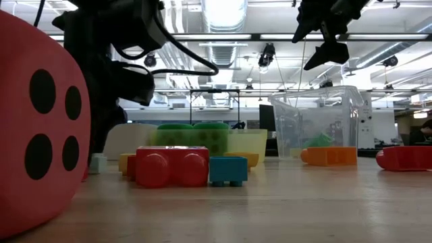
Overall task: Pick & Place Toys
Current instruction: Put the light blue game piece into the transparent bin
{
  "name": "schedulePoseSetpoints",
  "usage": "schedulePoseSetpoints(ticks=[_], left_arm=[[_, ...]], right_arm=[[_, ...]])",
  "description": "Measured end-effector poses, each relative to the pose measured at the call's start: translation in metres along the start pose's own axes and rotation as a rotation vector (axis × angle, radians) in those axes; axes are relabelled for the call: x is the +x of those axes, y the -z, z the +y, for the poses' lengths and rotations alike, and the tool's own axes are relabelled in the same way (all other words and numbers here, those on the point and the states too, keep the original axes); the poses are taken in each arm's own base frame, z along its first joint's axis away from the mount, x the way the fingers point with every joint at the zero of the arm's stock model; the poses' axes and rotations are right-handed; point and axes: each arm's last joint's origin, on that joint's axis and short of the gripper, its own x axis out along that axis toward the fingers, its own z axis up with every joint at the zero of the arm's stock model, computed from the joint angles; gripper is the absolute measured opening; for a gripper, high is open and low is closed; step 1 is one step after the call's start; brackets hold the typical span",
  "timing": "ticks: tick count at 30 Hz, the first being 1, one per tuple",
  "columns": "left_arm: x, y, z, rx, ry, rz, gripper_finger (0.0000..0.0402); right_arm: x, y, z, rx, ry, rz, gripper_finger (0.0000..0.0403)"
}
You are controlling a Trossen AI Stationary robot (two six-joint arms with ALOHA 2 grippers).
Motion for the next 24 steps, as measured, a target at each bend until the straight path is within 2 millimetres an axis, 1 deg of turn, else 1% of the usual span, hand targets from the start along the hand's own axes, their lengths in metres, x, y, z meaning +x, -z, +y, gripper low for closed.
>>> schedulePoseSetpoints(ticks=[4,6,8,12,15,18,21,24], left_arm=[[-0.003,0.0,-0.002,-0.013,0.06,0.021,0.012],[-0.009,-0.001,-0.003,-0.037,0.088,0.007,0.012],[-0.022,-0.006,-0.003,-0.058,0.115,-0.045,0.012],[-0.054,-0.014,0.006,-0.117,0.13,-0.178,0.012],[-0.086,-0.02,0.018,-0.182,0.175,-0.339,0.012],[-0.115,-0.029,0.036,-0.325,0.263,-0.542,0.012],[-0.143,-0.04,0.058,-0.512,0.388,-0.751,0.012],[-0.166,-0.054,0.079,-0.634,0.562,-0.94,0.012]], right_arm=[[0.0,0.0,0.0,-0.029,-0.013,0.007,0.0375],[0.0,0.0,0.002,-0.069,-0.044,0.009,0.0375],[0.0,-0.001,0.006,-0.11,-0.074,-0.002,0.0375],[0.001,-0.002,0.017,-0.219,-0.174,-0.031,0.0375],[0.001,-0.002,0.029,-0.312,-0.238,-0.081,0.0375],[0.0,-0.004,0.041,-0.424,-0.263,-0.174,0.0375],[-0.002,-0.006,0.052,-0.557,-0.254,-0.243,0.0375],[-0.01,-0.012,0.07,-0.676,-0.256,-0.294,0.0375]])
